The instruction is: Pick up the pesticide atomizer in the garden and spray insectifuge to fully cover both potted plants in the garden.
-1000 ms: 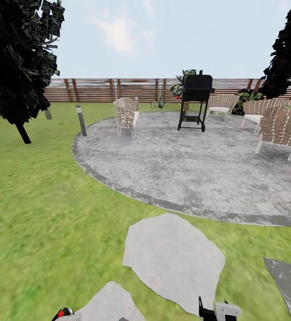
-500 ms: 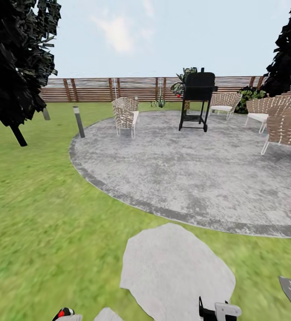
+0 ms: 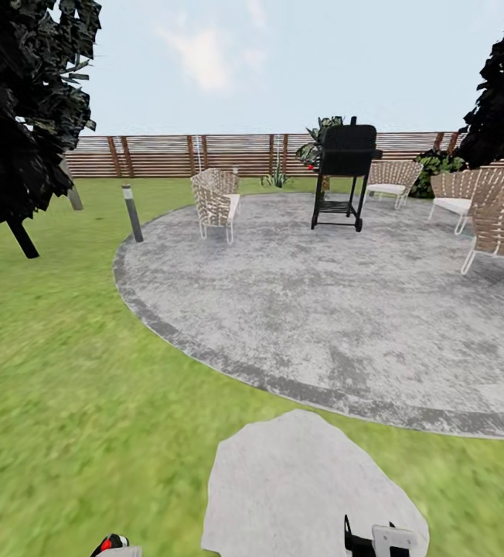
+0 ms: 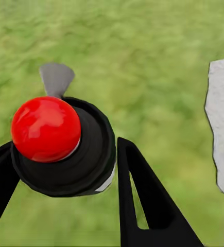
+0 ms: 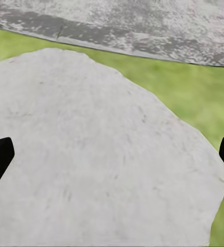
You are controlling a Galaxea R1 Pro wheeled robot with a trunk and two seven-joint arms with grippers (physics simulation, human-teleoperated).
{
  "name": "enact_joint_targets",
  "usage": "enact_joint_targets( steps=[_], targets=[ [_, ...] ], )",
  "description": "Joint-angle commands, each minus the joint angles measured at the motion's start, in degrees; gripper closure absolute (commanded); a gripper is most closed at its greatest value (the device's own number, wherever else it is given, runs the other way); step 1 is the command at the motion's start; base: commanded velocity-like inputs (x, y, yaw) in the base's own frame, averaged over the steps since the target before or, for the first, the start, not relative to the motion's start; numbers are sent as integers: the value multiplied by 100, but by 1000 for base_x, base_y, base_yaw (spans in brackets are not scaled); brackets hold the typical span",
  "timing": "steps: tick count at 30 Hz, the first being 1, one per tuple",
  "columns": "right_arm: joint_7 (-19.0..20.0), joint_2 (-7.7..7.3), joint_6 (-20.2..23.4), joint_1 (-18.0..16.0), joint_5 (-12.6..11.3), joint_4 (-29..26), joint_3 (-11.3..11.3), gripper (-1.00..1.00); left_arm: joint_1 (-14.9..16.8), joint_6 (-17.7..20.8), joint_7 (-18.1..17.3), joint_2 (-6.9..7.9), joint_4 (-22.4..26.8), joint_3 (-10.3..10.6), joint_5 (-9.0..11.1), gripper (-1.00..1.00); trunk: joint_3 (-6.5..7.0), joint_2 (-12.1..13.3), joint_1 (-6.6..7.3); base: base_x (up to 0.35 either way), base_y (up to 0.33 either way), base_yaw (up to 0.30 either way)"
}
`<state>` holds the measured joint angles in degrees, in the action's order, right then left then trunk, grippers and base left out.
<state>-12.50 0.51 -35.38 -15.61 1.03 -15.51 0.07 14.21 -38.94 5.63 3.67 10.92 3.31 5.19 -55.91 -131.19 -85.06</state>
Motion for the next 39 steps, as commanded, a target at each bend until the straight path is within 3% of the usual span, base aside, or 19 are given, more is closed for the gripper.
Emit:
enact_joint_targets(
  steps=[1, 39],
  targets=[
    [-25, 1, -13, -3, 12, 4, 2, -100, 3, -17, 9, 2, -3, 38, 52, 100, -5, -2, -2, 340, 0, 0],
    [-25, 10, -13, -3, 7, 4, 2, -100, 3, -15, 9, 2, -3, 38, 35, 100, -5, -2, -2, 340, 0, -30]
  ],
)
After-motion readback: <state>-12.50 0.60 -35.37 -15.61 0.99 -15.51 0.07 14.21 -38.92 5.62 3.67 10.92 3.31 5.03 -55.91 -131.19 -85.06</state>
